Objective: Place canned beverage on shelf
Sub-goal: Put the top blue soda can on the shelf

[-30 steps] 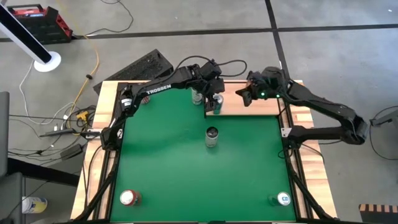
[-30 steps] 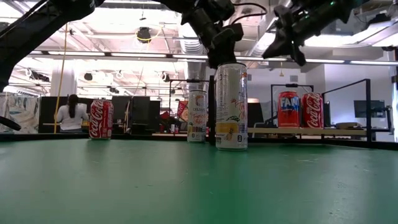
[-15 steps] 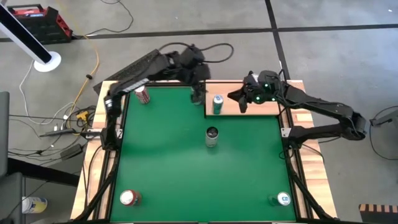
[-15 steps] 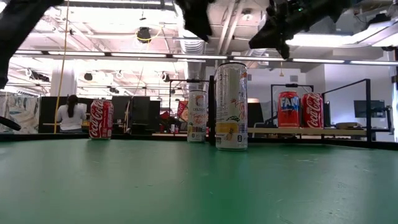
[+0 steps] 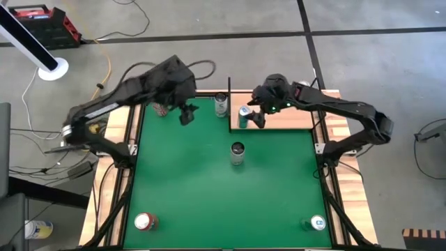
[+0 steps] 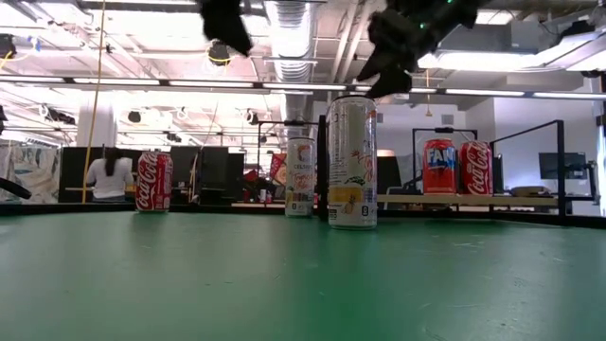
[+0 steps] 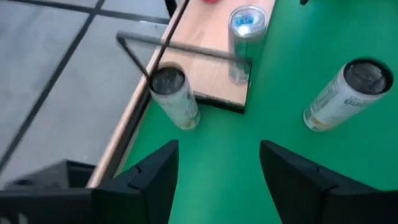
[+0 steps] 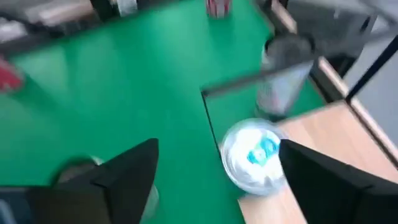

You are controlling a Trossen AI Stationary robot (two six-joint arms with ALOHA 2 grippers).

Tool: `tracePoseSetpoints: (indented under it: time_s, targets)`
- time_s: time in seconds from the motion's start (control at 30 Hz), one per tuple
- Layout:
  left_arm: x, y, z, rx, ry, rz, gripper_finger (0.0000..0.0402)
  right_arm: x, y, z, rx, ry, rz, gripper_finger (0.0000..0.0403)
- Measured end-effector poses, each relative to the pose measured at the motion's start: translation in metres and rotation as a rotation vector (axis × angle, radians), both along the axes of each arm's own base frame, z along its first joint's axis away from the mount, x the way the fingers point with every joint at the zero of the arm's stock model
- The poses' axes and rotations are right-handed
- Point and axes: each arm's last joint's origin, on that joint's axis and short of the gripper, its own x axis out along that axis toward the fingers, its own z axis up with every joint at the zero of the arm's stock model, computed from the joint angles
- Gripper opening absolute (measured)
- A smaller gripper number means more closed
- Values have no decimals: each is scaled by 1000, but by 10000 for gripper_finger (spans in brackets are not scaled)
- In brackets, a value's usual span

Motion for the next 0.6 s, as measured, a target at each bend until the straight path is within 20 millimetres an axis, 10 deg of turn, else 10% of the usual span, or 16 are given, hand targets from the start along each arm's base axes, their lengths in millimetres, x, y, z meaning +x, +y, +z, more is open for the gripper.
tracePoseSetpoints:
  time_s: [0.27,0.6]
  targets:
    - [-59,-27,-67,-95,-314,86,188,16,-12,-14,-45,171,-72,393]
    - [-84,-38,-88,-130,-468,124,185,30,-17,-32,-48,217,-58,388]
